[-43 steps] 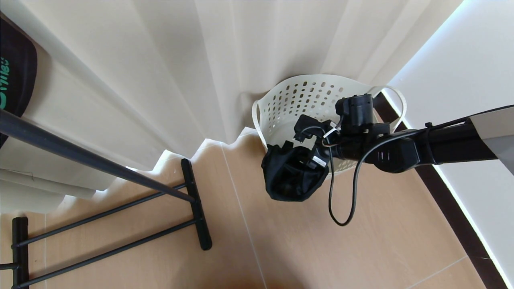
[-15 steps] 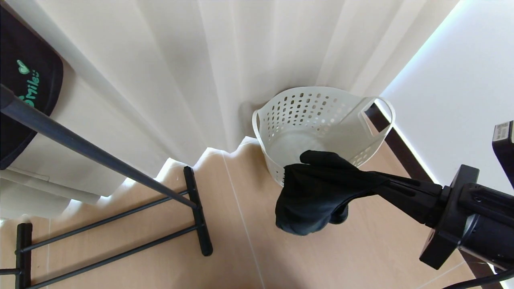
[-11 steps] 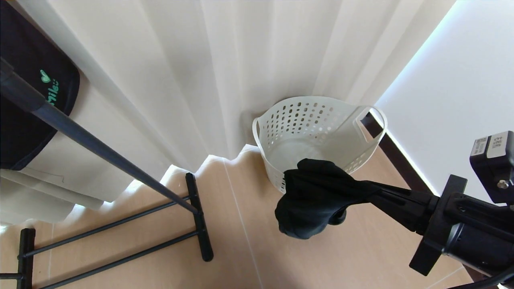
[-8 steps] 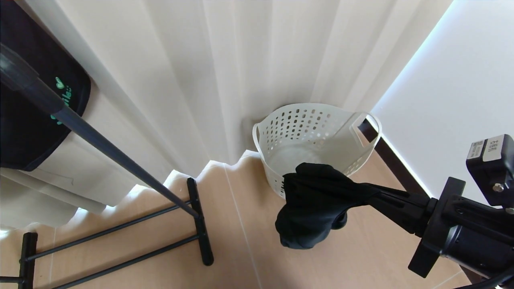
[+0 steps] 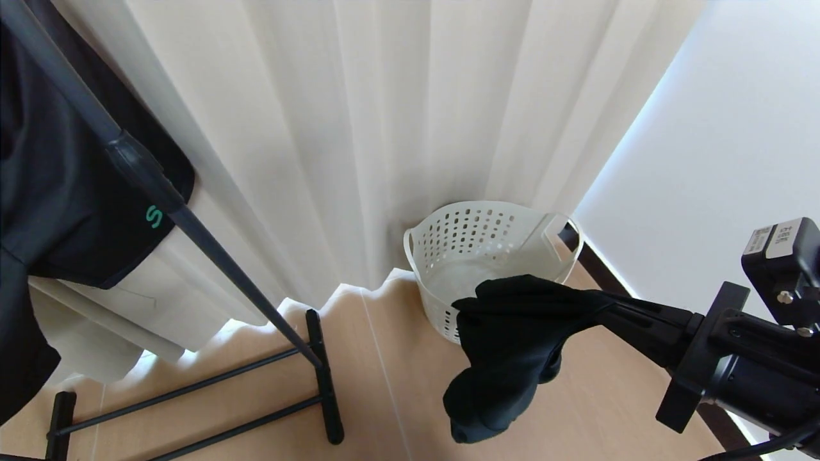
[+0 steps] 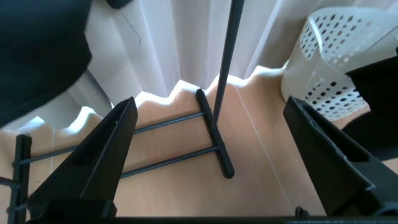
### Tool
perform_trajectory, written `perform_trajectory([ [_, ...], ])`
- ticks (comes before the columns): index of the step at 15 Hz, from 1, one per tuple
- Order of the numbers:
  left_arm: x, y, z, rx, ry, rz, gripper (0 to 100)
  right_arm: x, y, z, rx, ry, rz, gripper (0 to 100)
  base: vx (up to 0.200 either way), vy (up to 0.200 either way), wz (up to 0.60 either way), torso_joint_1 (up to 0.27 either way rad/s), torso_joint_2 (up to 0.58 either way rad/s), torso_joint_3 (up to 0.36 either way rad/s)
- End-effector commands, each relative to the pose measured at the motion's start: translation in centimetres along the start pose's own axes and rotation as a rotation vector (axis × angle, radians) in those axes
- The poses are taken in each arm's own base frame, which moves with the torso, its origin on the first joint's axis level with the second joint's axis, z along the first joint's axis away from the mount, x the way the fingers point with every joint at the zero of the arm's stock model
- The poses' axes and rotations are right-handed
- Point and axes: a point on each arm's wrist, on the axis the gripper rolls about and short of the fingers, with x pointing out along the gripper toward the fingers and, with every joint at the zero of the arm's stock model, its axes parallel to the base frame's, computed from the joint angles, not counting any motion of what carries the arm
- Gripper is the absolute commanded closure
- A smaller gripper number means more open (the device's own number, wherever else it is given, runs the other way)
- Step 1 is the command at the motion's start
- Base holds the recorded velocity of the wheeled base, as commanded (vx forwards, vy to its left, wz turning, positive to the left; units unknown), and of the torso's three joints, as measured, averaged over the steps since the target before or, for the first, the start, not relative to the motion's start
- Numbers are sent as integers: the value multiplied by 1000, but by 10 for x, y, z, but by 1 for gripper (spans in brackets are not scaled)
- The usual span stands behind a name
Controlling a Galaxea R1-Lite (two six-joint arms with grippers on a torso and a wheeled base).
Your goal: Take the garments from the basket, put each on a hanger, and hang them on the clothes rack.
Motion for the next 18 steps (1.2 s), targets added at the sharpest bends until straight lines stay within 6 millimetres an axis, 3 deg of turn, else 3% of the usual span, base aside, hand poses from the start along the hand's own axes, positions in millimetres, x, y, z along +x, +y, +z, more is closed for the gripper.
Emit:
perform_trajectory([
  [1,0,0,0,1,2,-1,0,0,0,-1,-1,2,-3,100,0,0,0,80,-417,-154],
  [18,0,0,0,4,5,1,0,2,0,-3,-2,16,-1,100,0,0,0,158,-483,-131],
])
